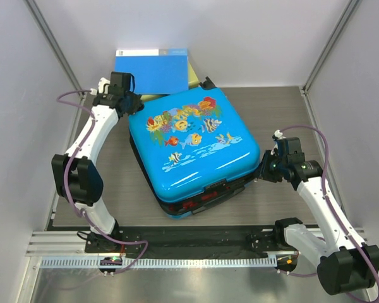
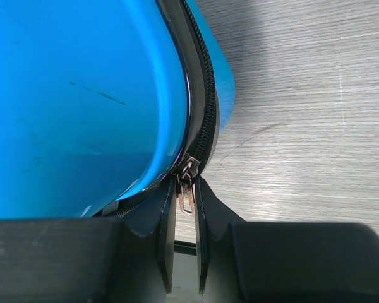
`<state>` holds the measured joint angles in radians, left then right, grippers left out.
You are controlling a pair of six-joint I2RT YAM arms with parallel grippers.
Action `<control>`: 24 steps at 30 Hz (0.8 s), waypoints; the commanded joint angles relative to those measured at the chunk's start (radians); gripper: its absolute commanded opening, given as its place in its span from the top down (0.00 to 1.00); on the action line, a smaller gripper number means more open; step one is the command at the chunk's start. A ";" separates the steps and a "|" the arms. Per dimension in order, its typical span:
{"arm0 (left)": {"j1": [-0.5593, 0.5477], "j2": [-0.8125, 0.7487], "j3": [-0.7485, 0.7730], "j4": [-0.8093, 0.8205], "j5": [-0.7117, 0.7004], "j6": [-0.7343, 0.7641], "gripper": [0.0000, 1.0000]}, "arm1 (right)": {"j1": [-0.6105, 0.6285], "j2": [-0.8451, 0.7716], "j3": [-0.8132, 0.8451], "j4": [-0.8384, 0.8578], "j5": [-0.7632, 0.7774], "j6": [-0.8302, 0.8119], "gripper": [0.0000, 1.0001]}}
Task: Pack the luggage
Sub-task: Zip the luggage at the center of the board.
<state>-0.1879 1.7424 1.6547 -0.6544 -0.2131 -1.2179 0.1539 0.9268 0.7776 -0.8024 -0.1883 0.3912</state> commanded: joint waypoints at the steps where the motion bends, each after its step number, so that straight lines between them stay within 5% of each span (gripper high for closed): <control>1: -0.002 -0.023 -0.024 0.004 0.050 -0.051 1.00 | 0.013 -0.022 0.005 -0.012 -0.111 0.014 0.98; 8: -0.002 -0.024 -0.006 -0.017 0.015 -0.028 0.99 | 0.013 -0.011 0.005 -0.018 -0.025 0.052 0.77; 13: 0.008 -0.017 0.008 -0.054 0.001 0.023 0.76 | 0.013 0.004 -0.029 0.019 0.004 0.084 0.67; 17: 0.015 -0.015 0.004 -0.074 -0.003 0.052 0.61 | 0.015 -0.015 -0.050 0.054 -0.008 0.097 0.67; 24: 0.036 -0.024 -0.029 -0.091 -0.002 0.080 0.55 | 0.016 -0.039 -0.075 0.057 -0.023 0.116 0.69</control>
<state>-0.1741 1.7386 1.6619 -0.6159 -0.1894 -1.1976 0.1543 0.8940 0.7368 -0.7670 -0.1715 0.4808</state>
